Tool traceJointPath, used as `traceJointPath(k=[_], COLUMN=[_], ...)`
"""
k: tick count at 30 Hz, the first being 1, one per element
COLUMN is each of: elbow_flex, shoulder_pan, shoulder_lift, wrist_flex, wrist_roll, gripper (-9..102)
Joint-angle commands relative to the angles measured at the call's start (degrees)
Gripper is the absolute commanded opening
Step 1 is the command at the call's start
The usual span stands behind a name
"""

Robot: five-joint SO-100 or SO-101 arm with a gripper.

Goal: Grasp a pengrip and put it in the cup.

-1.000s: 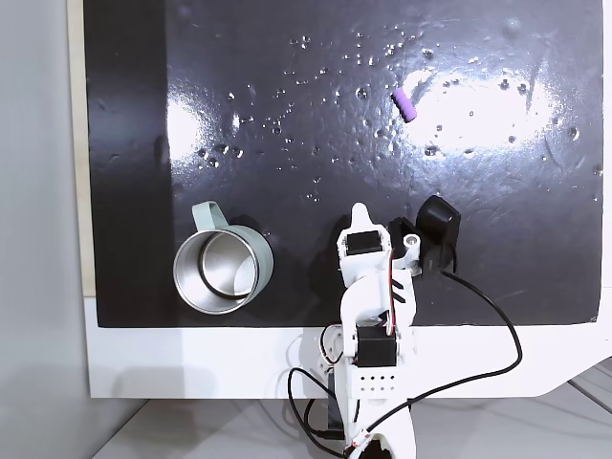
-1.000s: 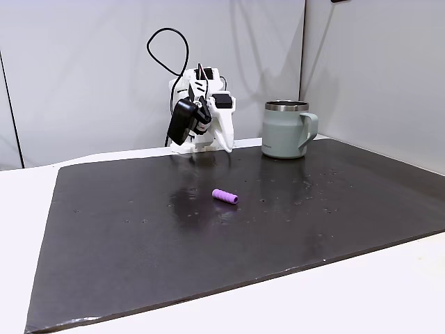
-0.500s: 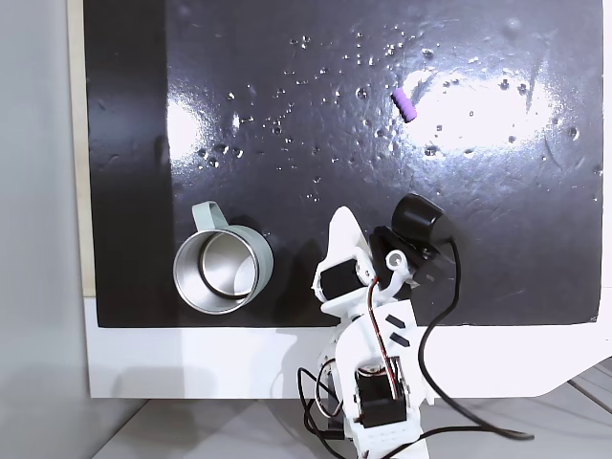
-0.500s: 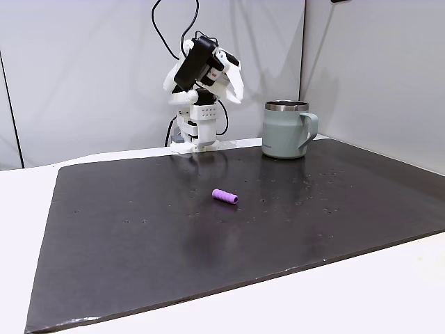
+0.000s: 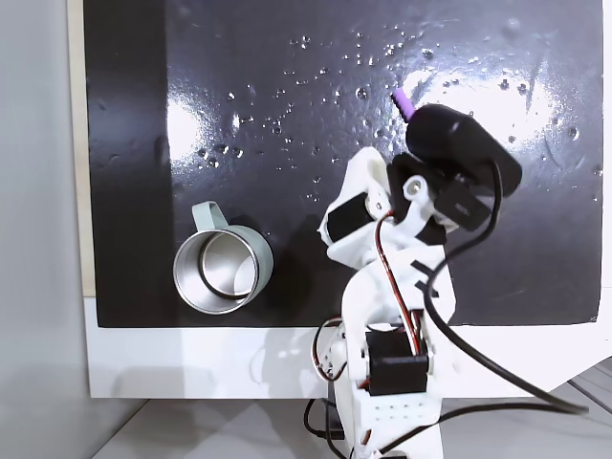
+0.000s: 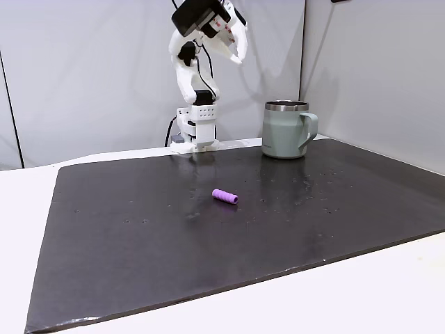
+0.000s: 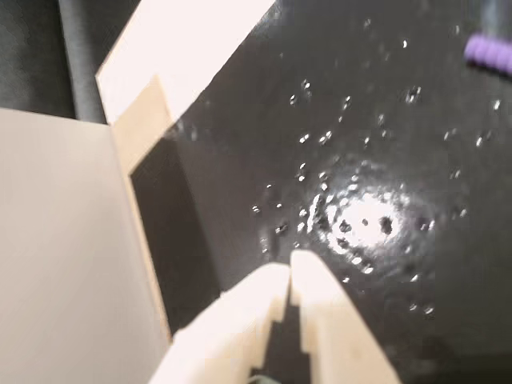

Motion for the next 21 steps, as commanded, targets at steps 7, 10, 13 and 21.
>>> traceJointPath(k=[7, 10, 13, 21], elbow_flex=[-25.58, -30.15, -35.24, -46.41], shoulder_pan=[2.81, 3.43, 4.57, 8.61], shoulder_lift=[-21.8, -26.81, -31.82, -44.12], wrist_flex=[10.72, 14.41, 18.54, 24.26], wrist_roll=[-21.01, -26.28, -31.55, -45.44], gripper=[0, 0, 0, 0])
